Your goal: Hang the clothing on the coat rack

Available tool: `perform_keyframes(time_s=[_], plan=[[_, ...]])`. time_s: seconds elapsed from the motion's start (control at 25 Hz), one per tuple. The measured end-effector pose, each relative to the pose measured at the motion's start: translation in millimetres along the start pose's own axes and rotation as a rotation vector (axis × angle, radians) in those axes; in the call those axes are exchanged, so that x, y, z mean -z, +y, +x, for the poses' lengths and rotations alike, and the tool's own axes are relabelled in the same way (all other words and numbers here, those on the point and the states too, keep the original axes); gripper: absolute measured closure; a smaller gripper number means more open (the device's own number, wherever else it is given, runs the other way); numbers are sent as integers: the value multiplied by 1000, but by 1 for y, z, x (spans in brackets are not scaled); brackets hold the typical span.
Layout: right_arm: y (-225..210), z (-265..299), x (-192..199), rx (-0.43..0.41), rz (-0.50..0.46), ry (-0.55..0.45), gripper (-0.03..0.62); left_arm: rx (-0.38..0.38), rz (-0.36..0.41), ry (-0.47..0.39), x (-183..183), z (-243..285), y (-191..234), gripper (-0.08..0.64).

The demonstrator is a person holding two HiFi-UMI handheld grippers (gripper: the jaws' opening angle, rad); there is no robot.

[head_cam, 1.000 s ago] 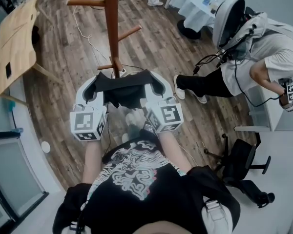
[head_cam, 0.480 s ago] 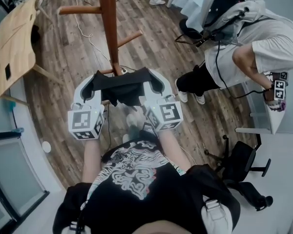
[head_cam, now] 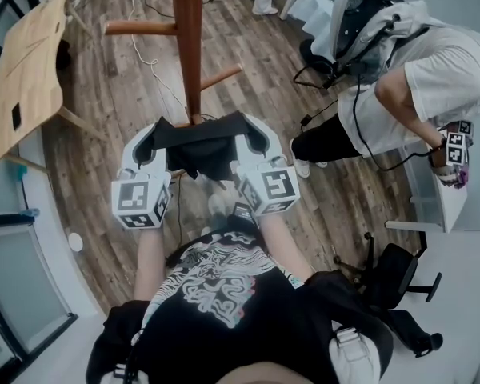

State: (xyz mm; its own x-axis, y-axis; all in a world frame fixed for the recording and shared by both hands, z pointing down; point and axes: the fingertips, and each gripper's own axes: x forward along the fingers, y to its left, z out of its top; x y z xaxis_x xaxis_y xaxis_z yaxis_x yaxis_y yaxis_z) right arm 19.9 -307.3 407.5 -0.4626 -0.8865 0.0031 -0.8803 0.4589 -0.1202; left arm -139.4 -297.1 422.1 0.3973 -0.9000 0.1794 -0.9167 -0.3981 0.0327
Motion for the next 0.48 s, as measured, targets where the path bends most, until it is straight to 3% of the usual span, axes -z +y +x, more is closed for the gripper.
perform_keyframes(time_s=[0.48], plan=[[-8,30,3,-11,-5,16,572,-27,-26,6,-6,21,21,551]])
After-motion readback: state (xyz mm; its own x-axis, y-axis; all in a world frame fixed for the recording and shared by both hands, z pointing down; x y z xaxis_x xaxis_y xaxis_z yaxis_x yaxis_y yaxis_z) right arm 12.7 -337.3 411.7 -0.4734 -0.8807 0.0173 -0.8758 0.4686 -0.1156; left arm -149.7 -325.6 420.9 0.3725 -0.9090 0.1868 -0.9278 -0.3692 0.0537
